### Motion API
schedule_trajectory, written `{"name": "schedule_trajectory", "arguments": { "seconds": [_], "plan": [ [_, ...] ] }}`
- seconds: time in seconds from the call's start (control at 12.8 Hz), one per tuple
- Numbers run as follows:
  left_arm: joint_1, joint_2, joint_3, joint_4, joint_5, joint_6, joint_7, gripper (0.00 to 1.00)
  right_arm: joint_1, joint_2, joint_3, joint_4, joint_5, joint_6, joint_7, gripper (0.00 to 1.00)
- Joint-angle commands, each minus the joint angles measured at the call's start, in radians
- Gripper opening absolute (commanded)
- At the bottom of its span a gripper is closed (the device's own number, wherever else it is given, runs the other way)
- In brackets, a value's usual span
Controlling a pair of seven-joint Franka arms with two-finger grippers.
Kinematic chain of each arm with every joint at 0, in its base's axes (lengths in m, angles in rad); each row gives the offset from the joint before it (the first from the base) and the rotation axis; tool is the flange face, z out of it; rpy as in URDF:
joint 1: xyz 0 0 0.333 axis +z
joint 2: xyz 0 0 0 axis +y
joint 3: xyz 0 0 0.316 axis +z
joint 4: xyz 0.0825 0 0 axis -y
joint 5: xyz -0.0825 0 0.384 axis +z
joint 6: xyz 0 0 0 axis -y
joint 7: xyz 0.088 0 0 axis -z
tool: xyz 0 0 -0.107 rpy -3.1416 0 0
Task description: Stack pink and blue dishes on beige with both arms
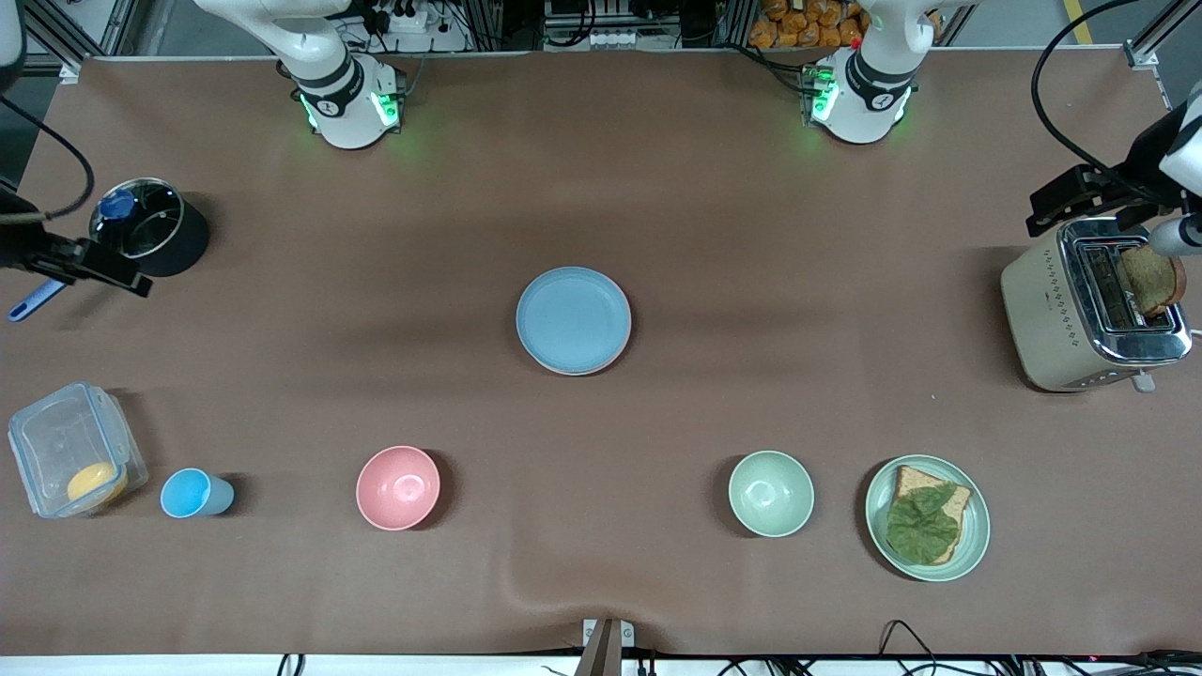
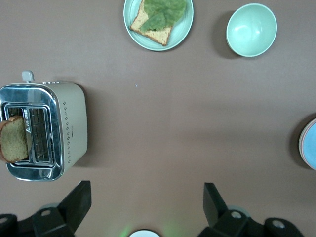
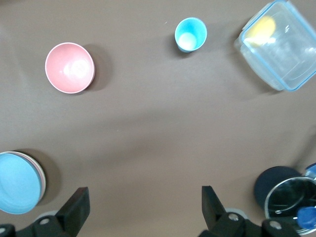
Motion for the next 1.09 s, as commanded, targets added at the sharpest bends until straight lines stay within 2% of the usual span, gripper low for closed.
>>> {"name": "schedule_trajectory", "arguments": {
  "seconds": [0.0,0.39,1.01],
  "plan": [
    [0.007,-0.016,-0.007,-0.003,-0.008,-0.021,0.026,1.00,-0.025,-0.035,0.022,-0.040,-0.029,-0.020,-0.034,1.00],
    [0.001,-0.023,-0.033,0.004,0.024,-0.010,0.026,1.00,-0.020,-0.027,0.024,-0.032,-0.023,-0.012,-0.053,1.00],
    [0.002,-0.022,-0.033,0.009,0.023,-0.012,0.025,1.00,-0.013,-0.021,0.022,-0.025,-0.030,-0.010,-0.074,1.00]
  ]
}}
